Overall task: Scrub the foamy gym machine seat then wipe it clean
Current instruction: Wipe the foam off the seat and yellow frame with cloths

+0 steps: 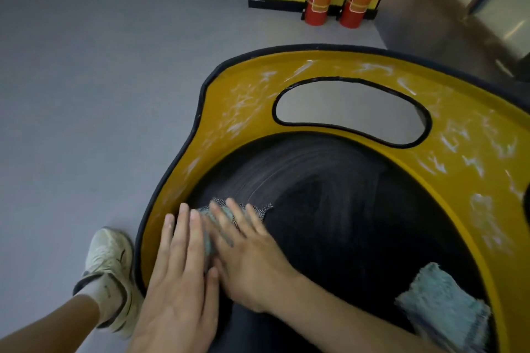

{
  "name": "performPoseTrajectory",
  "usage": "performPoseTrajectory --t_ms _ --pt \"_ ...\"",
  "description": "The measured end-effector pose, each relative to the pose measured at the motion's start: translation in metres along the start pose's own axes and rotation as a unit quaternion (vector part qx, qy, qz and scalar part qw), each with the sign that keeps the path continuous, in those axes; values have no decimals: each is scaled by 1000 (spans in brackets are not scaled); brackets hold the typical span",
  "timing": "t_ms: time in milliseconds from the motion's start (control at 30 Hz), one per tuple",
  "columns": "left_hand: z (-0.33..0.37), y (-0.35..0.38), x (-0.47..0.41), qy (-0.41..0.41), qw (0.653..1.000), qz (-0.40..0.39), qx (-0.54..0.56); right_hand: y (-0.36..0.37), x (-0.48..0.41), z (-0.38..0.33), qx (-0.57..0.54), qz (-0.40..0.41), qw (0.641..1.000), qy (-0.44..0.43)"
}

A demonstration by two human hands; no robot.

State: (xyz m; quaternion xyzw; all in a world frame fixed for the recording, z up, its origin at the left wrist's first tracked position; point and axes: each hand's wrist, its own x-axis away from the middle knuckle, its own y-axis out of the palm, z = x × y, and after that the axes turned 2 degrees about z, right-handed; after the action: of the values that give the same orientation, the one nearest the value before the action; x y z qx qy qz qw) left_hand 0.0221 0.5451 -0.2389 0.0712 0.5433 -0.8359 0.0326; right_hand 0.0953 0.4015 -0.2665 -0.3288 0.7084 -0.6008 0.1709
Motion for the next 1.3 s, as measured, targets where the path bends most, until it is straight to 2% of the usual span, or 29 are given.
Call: performPoseTrajectory --t_ms 100,233,333,367,433,567,633,700,833,1000,1100,1167,1300 --pt "3 7 1 12 999 -35 6 -9 -8 51 43 59 996 55" --pt "3 16 12 17 996 -87 -21 -40 1 181 28 32 958 283" --pt "5 15 13 -4 994 -109 -6 -48 57 216 -9 28 928 371" --pt "5 14 12 -10 994 -109 2 -41 76 203 -4 24 927 374" --pt "2 14 10 -18 994 -112 5 -20 109 152 28 22 945 325" --pt "-7 16 10 -20 992 -127 -2 32 178 11 95 11 991 92" --pt "-7 18 13 -10 991 -134 -16 58 197 -37 106 -4 993 49" --pt "-8 18 16 2 990 -138 -35 67 197 -51 90 0 994 57" --pt "-11 18 15 13 985 -162 -61 48 164 -23 61 21 998 22" --pt "-3 18 4 5 982 -170 -83 12 60 38 20 66 985 159" --pt "1 21 -4 -1 981 -170 -89 -11 14 77 -9 28 968 248" --pt "1 24 -6 1 980 -167 -106 -17 6 85 -9 26 965 262" --pt "2 25 -3 1 976 -173 -134 -6 39 61 4 25 973 231"
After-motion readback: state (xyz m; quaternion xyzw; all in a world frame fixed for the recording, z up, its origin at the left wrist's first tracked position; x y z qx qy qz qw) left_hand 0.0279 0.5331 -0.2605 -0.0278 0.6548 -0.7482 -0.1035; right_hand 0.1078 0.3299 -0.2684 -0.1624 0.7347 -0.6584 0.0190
